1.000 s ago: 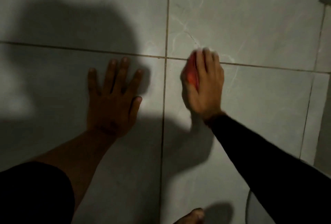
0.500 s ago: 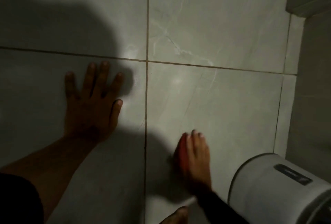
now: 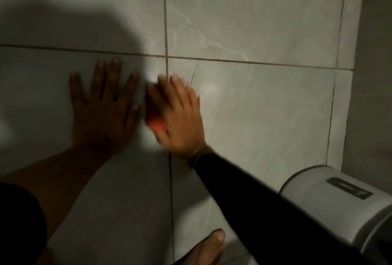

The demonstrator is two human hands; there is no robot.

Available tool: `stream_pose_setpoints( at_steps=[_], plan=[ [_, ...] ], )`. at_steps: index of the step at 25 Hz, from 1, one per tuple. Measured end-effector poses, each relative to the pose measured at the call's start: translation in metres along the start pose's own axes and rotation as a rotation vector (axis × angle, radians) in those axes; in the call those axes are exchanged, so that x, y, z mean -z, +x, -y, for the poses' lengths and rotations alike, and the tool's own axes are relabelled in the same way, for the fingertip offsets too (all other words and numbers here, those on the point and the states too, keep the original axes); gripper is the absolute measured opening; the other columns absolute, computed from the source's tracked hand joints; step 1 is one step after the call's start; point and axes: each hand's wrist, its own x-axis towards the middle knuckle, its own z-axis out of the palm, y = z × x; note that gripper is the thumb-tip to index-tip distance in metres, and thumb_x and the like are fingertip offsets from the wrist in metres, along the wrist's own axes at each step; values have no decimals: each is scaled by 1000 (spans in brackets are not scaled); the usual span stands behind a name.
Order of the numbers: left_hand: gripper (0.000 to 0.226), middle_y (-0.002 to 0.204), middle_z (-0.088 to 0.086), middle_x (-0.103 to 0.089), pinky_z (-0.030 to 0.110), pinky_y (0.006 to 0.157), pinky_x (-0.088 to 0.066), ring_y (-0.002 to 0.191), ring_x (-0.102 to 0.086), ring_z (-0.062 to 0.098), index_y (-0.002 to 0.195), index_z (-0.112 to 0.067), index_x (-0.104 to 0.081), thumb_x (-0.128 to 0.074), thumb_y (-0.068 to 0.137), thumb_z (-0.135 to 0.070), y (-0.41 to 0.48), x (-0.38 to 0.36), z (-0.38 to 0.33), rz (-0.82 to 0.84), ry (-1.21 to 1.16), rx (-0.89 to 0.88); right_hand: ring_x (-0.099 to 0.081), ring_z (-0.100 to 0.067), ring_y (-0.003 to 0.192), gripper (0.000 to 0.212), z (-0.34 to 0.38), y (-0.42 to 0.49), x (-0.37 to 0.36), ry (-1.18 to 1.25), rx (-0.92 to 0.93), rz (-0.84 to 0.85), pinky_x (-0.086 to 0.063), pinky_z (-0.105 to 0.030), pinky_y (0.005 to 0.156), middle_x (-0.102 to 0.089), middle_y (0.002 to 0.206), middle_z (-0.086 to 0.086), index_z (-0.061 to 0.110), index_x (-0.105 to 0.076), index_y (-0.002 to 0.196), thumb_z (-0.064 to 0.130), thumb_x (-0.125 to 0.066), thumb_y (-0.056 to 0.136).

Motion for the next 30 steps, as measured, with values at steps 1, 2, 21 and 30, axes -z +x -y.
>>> stream_pose_setpoints(
  at_steps=[1,2,21,30],
  plan=[
    [71,182,14,-9,75,126,-1,167,-10,42,172,-28,-20,-30,105,-49,-1,2,1,6,-8,1,-21,-40,165,82,12,-45,-7,-3,22,78,-19,-59,132,-32,175,-13,24,-33,166,57,-58,95],
    [71,182,13,-8,75,126,-2,167,-10,41,173,-28,-19,-28,105,-50,-1,3,1,11,-6,0,-20,-39,164,78,14,-88,-7,-15,11,148,-23,-61,130,-31,174,-12,25,-32,165,57,-55,97],
    [75,183,8,-4,60,132,-10,169,-9,31,173,-28,-14,-33,107,-56,7,123,-34,775,89,44,1,-37,169,70,-5,-128,58,690,-1088,-134,-5,-50,137,-3,182,-15,15,-17,171,36,-49,112],
    [32,131,-7,-72,35,101,-55,128,-65,16,122,-28,-73,-51,106,-45,-88,314,-324,1112,-935,431,-83,-21,96,24,30,-278,312,1754,-1518,-865,-68,-32,73,-82,118,-15,24,-75,122,36,-60,107]
  ],
)
